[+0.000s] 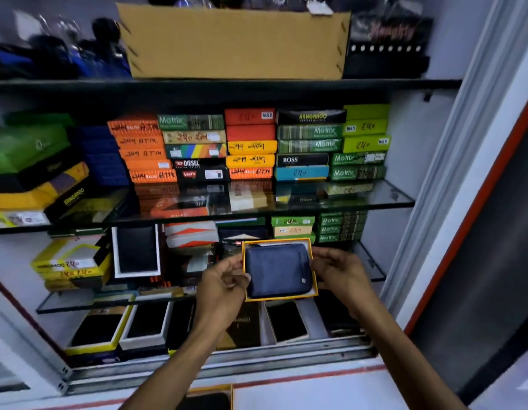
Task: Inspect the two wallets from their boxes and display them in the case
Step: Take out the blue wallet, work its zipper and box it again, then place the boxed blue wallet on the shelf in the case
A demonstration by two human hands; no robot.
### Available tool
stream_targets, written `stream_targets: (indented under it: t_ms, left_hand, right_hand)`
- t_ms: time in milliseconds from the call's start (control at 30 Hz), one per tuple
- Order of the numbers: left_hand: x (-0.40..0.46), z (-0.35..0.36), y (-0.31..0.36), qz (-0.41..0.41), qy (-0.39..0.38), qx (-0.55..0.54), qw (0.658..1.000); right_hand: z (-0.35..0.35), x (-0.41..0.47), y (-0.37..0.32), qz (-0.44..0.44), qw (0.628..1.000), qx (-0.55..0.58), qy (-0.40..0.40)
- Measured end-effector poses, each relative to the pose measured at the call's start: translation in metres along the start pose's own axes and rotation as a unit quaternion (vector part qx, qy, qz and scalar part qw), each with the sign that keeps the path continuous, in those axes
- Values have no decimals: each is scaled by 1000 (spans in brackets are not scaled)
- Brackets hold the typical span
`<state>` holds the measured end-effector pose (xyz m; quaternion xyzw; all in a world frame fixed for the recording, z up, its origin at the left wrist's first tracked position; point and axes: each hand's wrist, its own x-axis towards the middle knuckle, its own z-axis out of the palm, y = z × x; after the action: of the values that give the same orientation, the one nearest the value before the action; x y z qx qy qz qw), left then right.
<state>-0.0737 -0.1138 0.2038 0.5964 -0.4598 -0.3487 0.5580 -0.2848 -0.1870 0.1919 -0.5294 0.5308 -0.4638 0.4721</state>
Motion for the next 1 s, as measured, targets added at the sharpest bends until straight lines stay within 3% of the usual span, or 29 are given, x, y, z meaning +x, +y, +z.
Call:
stream_targets:
  t_ms: [333, 633, 733, 833, 900, 1000]
  left_hand:
    - [96, 38, -27, -73, -53, 34, 995]
    - [113, 40, -46, -57, -96, 37, 993]
    - [98, 26, -36, -15, -71, 64, 995]
    - [65, 1, -32, 21, -28, 40, 999]
    - [33, -22, -41, 34, 21, 38, 998]
    - [-24, -65, -84, 8, 46, 71, 996]
  right_hand:
    - [21, 82, 6, -3, 996, -77, 38]
    - [27, 99, 24, -30, 992, -117, 35]
    - [26, 85, 21, -48, 989, -127, 58]
    - [33, 41, 20, -119, 988, -24, 90]
    - [47, -2, 30, -170, 980, -15, 99]
    - [84, -63, 68, -143, 986, -85, 4]
